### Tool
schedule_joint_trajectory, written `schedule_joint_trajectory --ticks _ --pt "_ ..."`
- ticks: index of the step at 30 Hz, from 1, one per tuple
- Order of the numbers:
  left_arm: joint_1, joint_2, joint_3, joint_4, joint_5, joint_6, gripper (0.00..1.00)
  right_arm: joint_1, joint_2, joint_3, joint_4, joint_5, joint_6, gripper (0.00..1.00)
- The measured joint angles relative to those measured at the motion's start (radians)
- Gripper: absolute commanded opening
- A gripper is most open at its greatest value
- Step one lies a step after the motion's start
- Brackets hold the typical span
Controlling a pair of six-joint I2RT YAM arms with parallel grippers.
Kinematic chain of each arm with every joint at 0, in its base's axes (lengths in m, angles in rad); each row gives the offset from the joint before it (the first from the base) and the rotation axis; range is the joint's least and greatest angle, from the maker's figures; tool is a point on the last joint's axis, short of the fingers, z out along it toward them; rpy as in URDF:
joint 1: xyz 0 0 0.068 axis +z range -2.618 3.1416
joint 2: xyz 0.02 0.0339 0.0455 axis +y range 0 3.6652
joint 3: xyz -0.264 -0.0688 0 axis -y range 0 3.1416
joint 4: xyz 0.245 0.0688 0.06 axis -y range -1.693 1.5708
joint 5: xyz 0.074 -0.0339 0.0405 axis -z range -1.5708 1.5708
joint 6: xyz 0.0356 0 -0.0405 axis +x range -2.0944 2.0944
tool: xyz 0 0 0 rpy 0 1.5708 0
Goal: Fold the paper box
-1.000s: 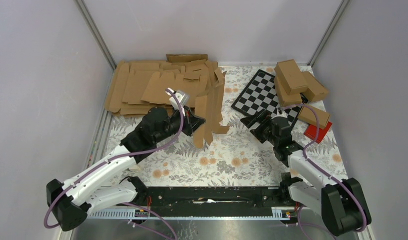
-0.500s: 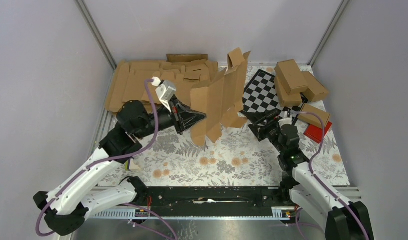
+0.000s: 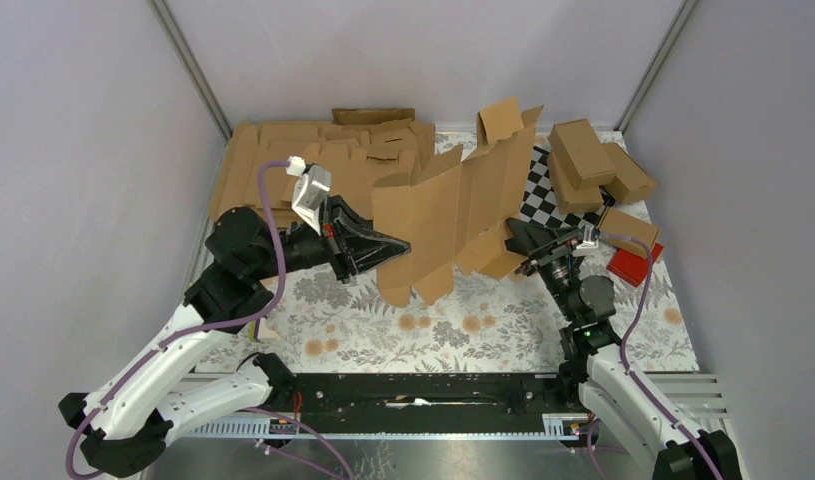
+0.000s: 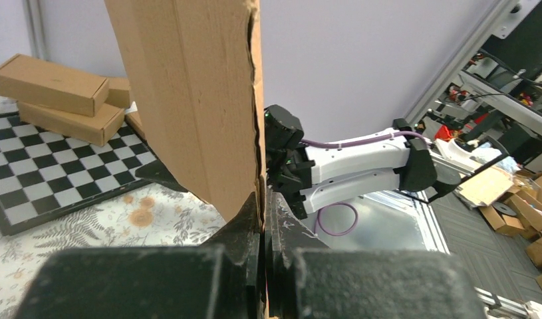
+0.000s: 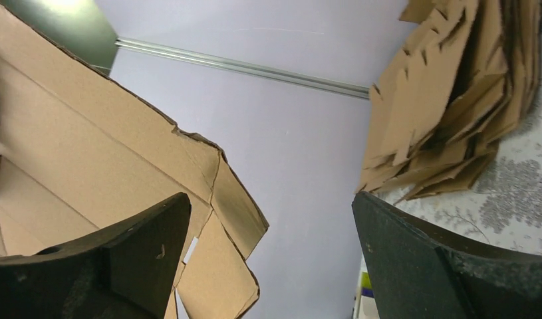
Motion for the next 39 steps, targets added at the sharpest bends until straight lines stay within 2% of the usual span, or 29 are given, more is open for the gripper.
schedule_joint_trajectory --ticks 3,6,10,14,17,25,30,34,39 --pt "0.000 0.000 0.000 0.023 0.023 -0.015 0.00 0.000 0.011 -0.008 0.065 -0.007 0.016 0.88" --pt "0.000 0.000 0.000 0.026 0.029 -0.016 0.00 0.000 0.010 -0.008 0.095 -0.016 0.019 0.70" --pt "0.000 0.000 0.005 -0.003 0.021 0.002 0.00 0.000 -0.040 0.002 0.048 -0.017 -0.010 0.41" --pt "0.000 -0.003 0.007 -0.042 -0.007 0.043 0.00 0.000 -0.111 0.045 -0.067 -0.015 -0.074 0.31" --pt "0.000 -0.006 0.007 -0.071 -0.045 0.078 0.00 -0.001 -0.138 0.102 -0.183 -0.017 -0.140 0.20" --pt "0.000 0.041 -0.002 -0.077 -0.093 0.123 0.00 -0.001 -0.147 0.151 -0.387 -0.037 -0.257 0.16" --pt "-0.003 0.072 -0.069 -0.076 -0.182 0.137 0.00 -0.001 -0.141 0.151 -0.485 -0.037 -0.330 0.16" --pt "-0.026 0.090 -0.108 -0.075 -0.264 0.138 0.00 -0.001 -0.136 0.125 -0.500 -0.045 -0.360 0.17" --pt "-0.108 0.116 -0.143 -0.063 -0.371 0.150 0.00 -0.001 -0.124 0.066 -0.504 -0.050 -0.396 0.17"
